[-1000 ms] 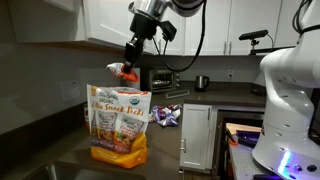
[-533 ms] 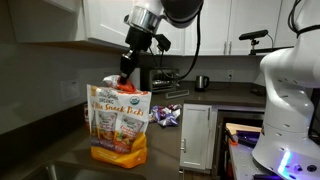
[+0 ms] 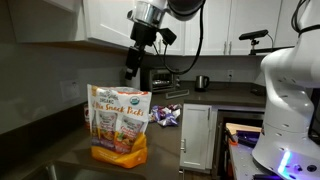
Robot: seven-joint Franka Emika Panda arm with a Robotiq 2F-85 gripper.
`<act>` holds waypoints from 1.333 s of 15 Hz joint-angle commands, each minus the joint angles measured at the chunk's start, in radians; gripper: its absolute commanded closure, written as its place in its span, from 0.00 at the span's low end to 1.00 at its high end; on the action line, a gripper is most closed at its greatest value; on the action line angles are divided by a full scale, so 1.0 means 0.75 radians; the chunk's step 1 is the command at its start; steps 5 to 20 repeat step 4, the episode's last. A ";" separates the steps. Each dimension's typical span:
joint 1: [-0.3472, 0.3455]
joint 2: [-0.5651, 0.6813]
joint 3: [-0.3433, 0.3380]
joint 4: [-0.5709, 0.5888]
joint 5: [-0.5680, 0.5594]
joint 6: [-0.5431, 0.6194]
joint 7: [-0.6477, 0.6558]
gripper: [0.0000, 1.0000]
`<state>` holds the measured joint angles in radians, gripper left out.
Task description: Put a snack pack in the packet
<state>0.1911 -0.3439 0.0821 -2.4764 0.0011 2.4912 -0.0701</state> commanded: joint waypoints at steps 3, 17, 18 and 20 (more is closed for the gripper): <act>-0.101 -0.136 0.024 0.014 -0.132 -0.235 0.032 0.00; -0.114 -0.156 0.025 0.012 -0.152 -0.274 0.036 0.00; -0.114 -0.156 0.025 0.012 -0.152 -0.274 0.036 0.00; -0.114 -0.156 0.025 0.012 -0.152 -0.274 0.036 0.00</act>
